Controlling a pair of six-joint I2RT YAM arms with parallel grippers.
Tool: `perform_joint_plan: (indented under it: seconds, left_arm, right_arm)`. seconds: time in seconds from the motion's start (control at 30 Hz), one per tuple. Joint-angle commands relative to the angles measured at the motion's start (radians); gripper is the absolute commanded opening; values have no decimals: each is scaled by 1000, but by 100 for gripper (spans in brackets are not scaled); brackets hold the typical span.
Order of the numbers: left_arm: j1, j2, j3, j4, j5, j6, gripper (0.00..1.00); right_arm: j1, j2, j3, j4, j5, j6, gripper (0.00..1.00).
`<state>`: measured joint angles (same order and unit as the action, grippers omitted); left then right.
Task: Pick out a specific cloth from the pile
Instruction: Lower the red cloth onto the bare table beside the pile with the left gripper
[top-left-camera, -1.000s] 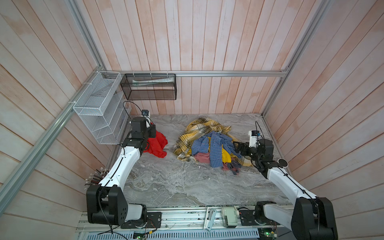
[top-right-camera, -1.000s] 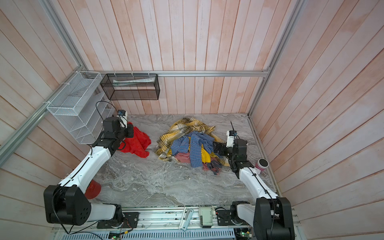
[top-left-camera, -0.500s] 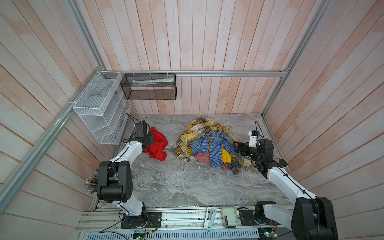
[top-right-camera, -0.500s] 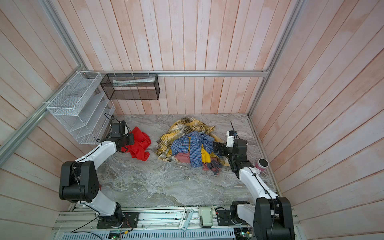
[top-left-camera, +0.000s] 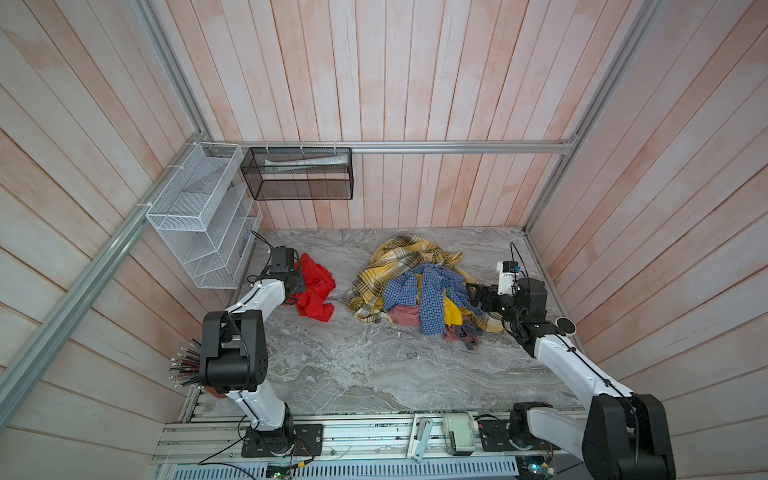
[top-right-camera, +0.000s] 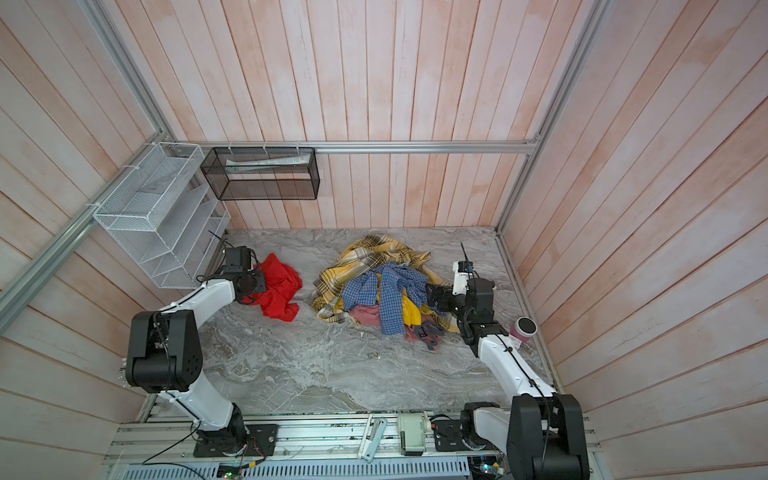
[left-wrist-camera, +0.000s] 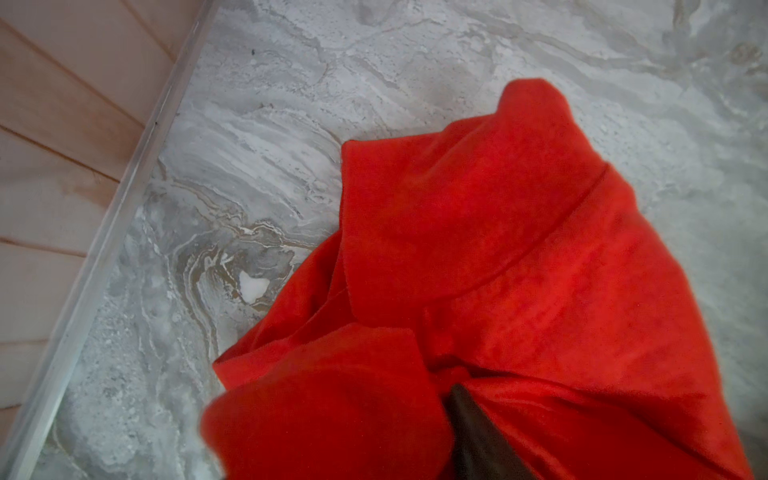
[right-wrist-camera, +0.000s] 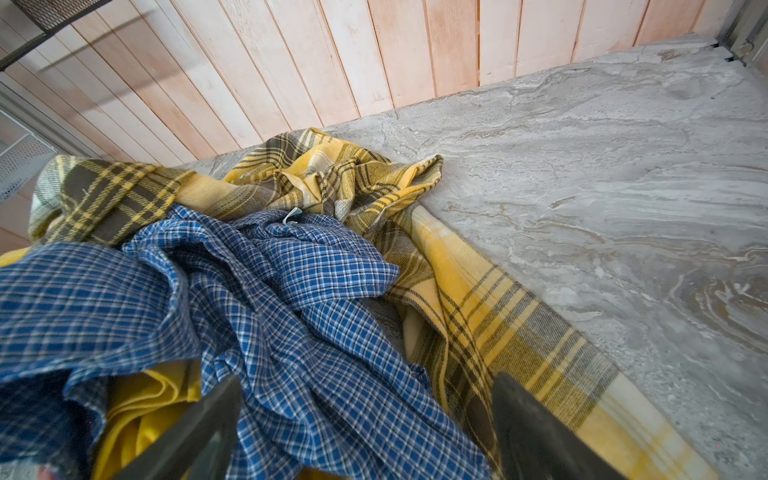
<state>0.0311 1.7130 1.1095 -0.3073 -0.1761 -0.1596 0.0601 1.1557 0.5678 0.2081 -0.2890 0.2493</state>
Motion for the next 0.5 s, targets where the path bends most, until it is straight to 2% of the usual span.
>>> perform_joint_plan:
  seconds: [0.0, 0.07, 0.3, 0.4, 0.47]
  left_arm:
    - [4, -52, 4, -29, -17, -7, 74]
    - [4, -110, 6, -37, -17, -13, 97]
    - [-32, -240, 32, -95, -1, -8, 99]
    - [-84, -261, 35, -119, -16, 22, 100]
    - [-88, -258, 39, -148, -9, 11, 100]
  right_arm:
    - [-5, 1, -3, -13, -1, -17, 94]
    - [-4, 2, 0, -14, 1, -16, 94]
    - [-7, 10, 8, -12, -2, -18, 94]
    - [-5, 10, 11, -12, -4, -18, 94]
    - [-4, 9, 9, -12, -3, -19, 94]
